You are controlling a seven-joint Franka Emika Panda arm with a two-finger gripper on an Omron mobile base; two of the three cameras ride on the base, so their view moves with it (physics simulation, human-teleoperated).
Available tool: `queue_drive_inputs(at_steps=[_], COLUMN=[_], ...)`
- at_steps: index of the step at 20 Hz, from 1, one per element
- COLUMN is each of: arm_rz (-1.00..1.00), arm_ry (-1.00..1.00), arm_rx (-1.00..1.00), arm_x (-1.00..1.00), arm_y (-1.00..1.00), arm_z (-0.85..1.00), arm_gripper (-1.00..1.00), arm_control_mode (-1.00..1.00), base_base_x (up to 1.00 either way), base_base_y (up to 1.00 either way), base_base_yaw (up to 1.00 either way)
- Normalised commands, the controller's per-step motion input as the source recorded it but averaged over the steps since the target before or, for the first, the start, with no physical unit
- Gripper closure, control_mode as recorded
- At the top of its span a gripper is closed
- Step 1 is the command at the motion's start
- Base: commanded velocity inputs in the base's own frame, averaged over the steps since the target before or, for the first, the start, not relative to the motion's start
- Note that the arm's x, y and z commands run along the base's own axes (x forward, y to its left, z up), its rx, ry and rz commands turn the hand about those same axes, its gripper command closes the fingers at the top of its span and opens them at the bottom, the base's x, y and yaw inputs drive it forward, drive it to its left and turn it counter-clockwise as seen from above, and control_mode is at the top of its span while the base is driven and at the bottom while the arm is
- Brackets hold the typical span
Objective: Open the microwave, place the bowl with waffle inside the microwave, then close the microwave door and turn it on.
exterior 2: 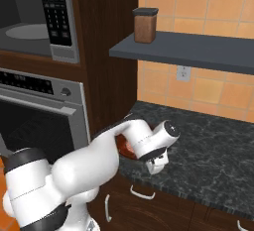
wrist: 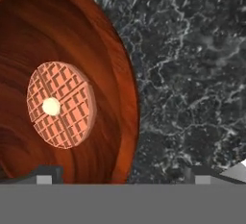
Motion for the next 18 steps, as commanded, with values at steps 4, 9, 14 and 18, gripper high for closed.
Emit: queue_drive_inputs(at_steps=[4,9,14,18], arm_rz=[0.00,-0.01,-0.02,0.00], arm_ry=[0.04,0.05,0.08,0.01], arm_rx=[0.08,0.06,0.03,0.06], arm_x=[0.26,0.24,0.19,0.03], arm_y=[0.00,0.00,0.00,0.00], arm_z=[-0.29,-0.32,-0.37,-0.13], arm_gripper=[-1.00,-1.00,1.00,1.00], arm_control_mode=[-1.00,-1.00,-1.00,-1.00], base_base_x=[0.00,0.00,0.00,0.00], base_base_y=[0.00,0.00,0.00,0.00], base_base_yaw=[0.00,0.00,0.00,0.00])
